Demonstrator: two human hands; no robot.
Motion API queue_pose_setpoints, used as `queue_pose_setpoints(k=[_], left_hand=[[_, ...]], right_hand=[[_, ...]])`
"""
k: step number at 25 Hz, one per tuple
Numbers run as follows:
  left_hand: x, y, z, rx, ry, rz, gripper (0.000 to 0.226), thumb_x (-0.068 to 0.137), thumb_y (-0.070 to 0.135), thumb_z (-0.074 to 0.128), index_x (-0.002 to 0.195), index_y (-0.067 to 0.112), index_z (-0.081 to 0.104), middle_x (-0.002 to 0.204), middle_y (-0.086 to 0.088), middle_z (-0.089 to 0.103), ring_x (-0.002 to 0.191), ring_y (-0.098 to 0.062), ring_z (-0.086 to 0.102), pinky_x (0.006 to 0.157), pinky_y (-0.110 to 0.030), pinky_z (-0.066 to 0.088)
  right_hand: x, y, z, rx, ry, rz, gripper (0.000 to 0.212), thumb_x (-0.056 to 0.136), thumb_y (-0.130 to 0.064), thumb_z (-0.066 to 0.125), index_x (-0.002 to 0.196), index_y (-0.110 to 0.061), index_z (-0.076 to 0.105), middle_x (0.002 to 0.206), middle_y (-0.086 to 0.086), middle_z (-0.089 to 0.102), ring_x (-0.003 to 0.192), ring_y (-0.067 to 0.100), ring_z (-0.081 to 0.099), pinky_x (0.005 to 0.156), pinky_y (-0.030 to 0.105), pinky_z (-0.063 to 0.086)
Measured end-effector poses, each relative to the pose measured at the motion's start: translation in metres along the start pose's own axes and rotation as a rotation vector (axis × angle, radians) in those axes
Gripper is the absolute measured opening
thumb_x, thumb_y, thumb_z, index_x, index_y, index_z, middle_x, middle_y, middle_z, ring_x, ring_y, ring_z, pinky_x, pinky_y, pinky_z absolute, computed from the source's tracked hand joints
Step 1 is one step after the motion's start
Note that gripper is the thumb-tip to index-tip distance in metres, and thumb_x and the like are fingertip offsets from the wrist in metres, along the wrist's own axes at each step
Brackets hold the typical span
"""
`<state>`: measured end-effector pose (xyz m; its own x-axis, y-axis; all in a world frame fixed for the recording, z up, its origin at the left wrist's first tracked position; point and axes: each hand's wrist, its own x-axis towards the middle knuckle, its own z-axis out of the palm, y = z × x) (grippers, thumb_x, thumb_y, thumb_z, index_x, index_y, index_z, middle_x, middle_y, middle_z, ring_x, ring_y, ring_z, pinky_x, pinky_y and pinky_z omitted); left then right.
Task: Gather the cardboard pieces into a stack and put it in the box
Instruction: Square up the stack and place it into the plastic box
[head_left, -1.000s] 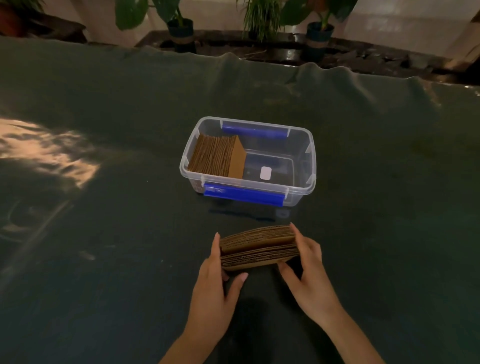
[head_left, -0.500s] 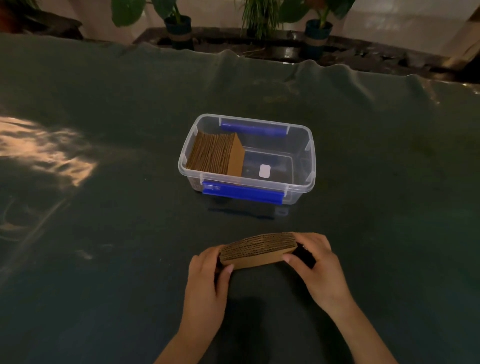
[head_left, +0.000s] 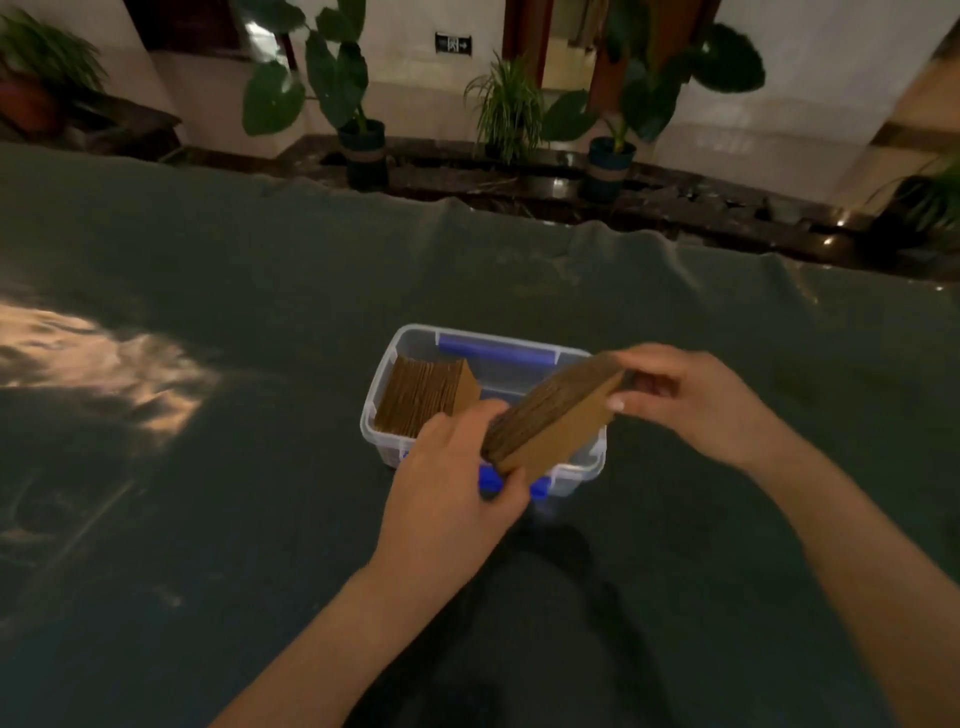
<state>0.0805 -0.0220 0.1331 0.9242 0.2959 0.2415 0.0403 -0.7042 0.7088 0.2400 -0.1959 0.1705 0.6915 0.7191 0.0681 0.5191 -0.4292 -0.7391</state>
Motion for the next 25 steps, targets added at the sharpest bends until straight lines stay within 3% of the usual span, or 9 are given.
queue_pose_setpoints(k=[3, 7, 12, 16, 21, 25], left_hand=[[0.045, 0.006, 0.001, 0.111, 0.052, 0.013, 0.04, 0.078, 0.03, 0.064, 0.114, 0.026, 0.047, 0.099, 0.011, 0.053, 0.088, -0.001, 0.045, 0.079, -0.021, 0.039], [0.068, -0.001, 0.023, 0.157, 0.072, -0.076, 0.036, 0.078, 0.029, 0.066, 0.108, 0.023, 0.047, 0.099, 0.003, 0.061, 0.091, -0.012, 0.056, 0.081, -0.026, 0.043], [0.067, -0.018, 0.071, 0.206, -0.039, -0.211, 0.036, 0.078, 0.026, 0.065, 0.105, 0.022, 0.042, 0.097, -0.001, 0.059, 0.09, -0.017, 0.057, 0.079, -0.029, 0.044], [0.073, -0.022, 0.097, 0.216, -0.155, -0.261, 0.035, 0.079, 0.026, 0.064, 0.105, 0.02, 0.042, 0.1, -0.005, 0.061, 0.093, -0.021, 0.058, 0.085, -0.035, 0.046], [0.09, -0.019, 0.104, 0.32, -0.284, -0.276, 0.036, 0.08, 0.03, 0.062, 0.107, 0.016, 0.043, 0.106, -0.009, 0.058, 0.098, -0.025, 0.056, 0.09, -0.04, 0.043], [0.093, -0.017, 0.106, 0.406, -0.377, -0.309, 0.038, 0.082, 0.031, 0.06, 0.112, 0.017, 0.042, 0.106, -0.009, 0.061, 0.101, -0.026, 0.056, 0.094, -0.043, 0.041]], right_hand=[[0.058, 0.0, -0.019, 0.04, -0.139, 0.029, 0.034, 0.078, -0.011, 0.069, 0.108, -0.024, 0.066, 0.11, 0.013, 0.062, 0.098, 0.028, 0.06, 0.093, 0.041, 0.048], [0.103, 0.022, -0.014, -0.134, -0.258, 0.005, 0.032, 0.077, -0.017, 0.07, 0.101, -0.037, 0.065, 0.097, 0.003, 0.055, 0.082, 0.01, 0.054, 0.08, 0.026, 0.044], [0.119, 0.056, 0.012, -0.234, -0.481, 0.128, 0.027, 0.078, -0.017, 0.069, 0.102, -0.03, 0.069, 0.08, -0.015, 0.065, 0.078, -0.001, 0.057, 0.077, 0.025, 0.042], [0.12, 0.079, 0.025, -0.441, -0.467, 0.212, 0.022, 0.076, -0.025, 0.069, 0.098, -0.027, 0.07, 0.094, -0.004, 0.069, 0.097, 0.015, 0.057, 0.094, 0.041, 0.04], [0.117, 0.076, 0.04, -0.723, -0.429, 0.229, 0.021, 0.079, -0.035, 0.062, 0.097, -0.024, 0.064, 0.096, 0.002, 0.062, 0.099, 0.023, 0.048, 0.08, 0.037, 0.03], [0.111, 0.068, 0.044, -0.751, -0.418, 0.268, 0.022, 0.085, -0.025, 0.052, 0.105, -0.029, 0.058, 0.102, 0.004, 0.058, 0.105, 0.025, 0.042, 0.084, 0.04, 0.028]])
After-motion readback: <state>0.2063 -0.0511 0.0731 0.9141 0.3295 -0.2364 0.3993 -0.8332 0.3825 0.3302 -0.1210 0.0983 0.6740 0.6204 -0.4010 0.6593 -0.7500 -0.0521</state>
